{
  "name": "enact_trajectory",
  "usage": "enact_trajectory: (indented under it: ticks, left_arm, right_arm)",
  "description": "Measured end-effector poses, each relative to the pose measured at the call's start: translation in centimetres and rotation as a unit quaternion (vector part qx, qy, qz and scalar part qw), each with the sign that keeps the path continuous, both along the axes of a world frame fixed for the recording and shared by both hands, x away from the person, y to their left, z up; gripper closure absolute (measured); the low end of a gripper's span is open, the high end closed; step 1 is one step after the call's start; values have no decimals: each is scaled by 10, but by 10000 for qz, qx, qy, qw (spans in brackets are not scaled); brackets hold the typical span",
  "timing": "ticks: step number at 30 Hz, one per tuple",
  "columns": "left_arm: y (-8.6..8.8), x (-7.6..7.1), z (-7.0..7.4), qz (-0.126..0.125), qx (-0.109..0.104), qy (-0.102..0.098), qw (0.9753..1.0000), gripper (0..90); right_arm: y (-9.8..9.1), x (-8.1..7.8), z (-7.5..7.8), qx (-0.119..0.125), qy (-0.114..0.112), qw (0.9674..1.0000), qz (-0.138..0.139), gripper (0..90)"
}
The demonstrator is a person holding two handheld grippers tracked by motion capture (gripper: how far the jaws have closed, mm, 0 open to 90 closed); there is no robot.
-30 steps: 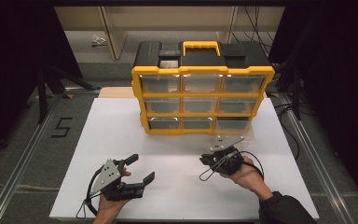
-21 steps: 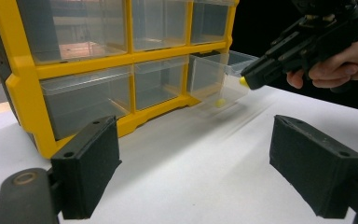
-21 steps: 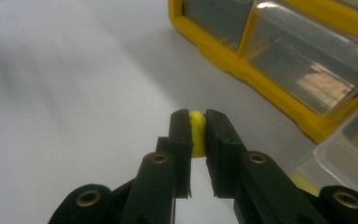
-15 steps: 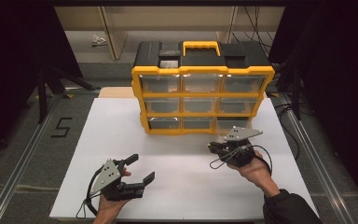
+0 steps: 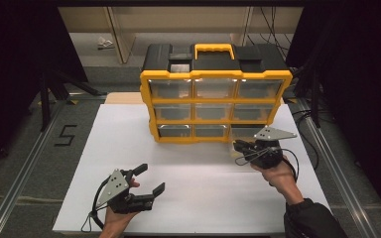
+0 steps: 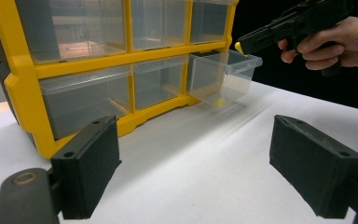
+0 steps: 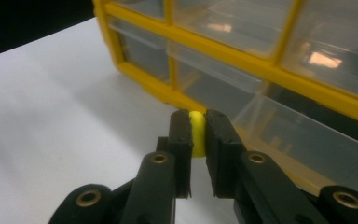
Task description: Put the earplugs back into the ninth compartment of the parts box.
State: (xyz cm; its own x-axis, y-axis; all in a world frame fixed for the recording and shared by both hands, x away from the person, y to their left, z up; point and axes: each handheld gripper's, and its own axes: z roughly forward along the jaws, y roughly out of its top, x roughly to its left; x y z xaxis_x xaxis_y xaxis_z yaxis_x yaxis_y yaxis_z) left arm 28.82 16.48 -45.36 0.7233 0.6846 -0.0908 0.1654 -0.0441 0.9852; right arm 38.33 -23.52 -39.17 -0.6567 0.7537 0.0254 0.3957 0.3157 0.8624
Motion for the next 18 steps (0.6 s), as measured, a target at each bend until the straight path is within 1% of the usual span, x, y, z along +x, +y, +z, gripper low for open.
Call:
enact_trajectory:
  ticks: [5, 12, 15, 17, 18]
  left_arm:
    - [0, 0, 0, -1, 8, 13, 10000, 156]
    - [0, 1, -1, 0, 10, 17, 10000, 156]
    - [0, 1, -1, -1, 14, 18, 10000, 157]
    - [0, 1, -1, -2, 18, 19, 10000, 156]
    - [0, 1, -1, -3, 16, 19, 10000, 157]
  right_arm:
    - [-10, 8, -3, 90, 4, 9996, -273, 815]
    - [-14, 17, -2, 140, -53, 9983, -568, 812]
    - [-15, 22, -3, 145, -33, 9976, -673, 807]
    - [-16, 25, -5, 125, 12, 9972, -742, 782]
    - [-16, 27, -6, 107, 35, 9969, -773, 746]
